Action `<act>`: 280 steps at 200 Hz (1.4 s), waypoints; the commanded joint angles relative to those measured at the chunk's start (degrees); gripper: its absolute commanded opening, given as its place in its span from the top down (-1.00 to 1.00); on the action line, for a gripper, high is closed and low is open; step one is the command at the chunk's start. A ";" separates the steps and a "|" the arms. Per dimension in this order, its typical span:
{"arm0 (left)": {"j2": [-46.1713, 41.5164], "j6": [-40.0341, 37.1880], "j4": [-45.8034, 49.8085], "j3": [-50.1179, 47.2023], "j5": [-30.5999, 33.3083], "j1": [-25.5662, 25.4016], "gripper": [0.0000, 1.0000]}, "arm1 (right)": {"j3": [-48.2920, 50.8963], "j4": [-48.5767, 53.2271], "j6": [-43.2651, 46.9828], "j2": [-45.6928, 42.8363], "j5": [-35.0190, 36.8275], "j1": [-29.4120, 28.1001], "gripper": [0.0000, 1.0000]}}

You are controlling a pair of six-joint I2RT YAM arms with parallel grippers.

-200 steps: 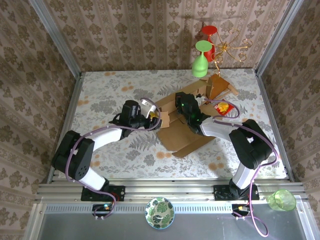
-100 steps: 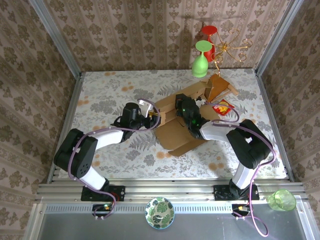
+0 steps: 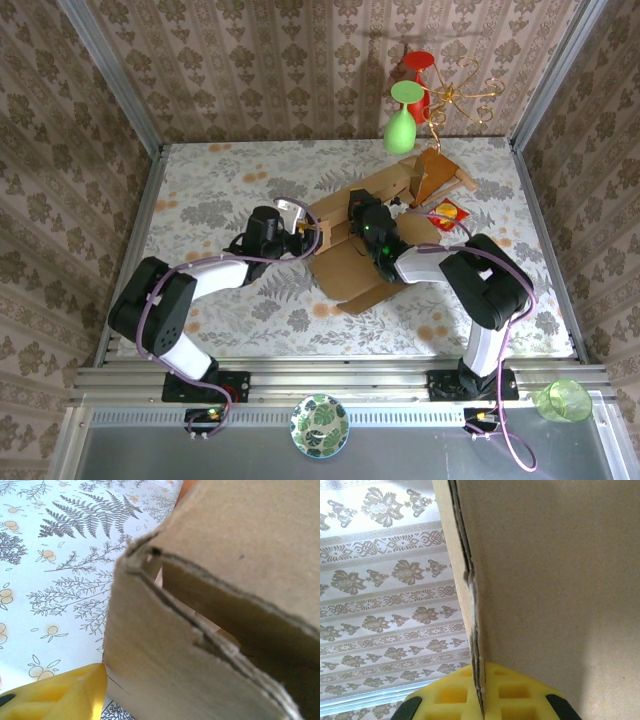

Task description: Fold the paper box

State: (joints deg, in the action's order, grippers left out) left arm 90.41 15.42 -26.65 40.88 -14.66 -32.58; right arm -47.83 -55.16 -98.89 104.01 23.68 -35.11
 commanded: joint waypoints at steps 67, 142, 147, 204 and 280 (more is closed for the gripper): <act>2.14 6.57 -6.96 -0.15 13.43 -1.70 -0.20 | 0.29 5.54 -1.78 2.00 1.93 -1.88 1.00; 3.44 9.60 -8.49 0.16 16.28 -2.38 0.19 | -2.14 9.20 -5.05 1.90 3.04 -2.33 1.00; 3.51 9.48 -8.51 0.23 16.26 -2.53 0.19 | -2.32 9.53 -5.20 1.93 3.12 -2.39 1.00; 3.41 9.00 -11.21 -1.44 14.71 -3.27 -0.17 | -3.49 12.29 -6.25 1.74 3.85 -2.50 1.00; -6.13 3.39 -3.32 -6.49 4.34 0.19 -0.36 | -5.14 18.19 -6.28 -0.98 4.81 -2.16 1.00</act>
State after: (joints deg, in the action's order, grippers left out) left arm 88.23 22.15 -33.61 35.33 -4.45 -34.33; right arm -52.60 -45.82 -103.90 104.07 27.92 -36.97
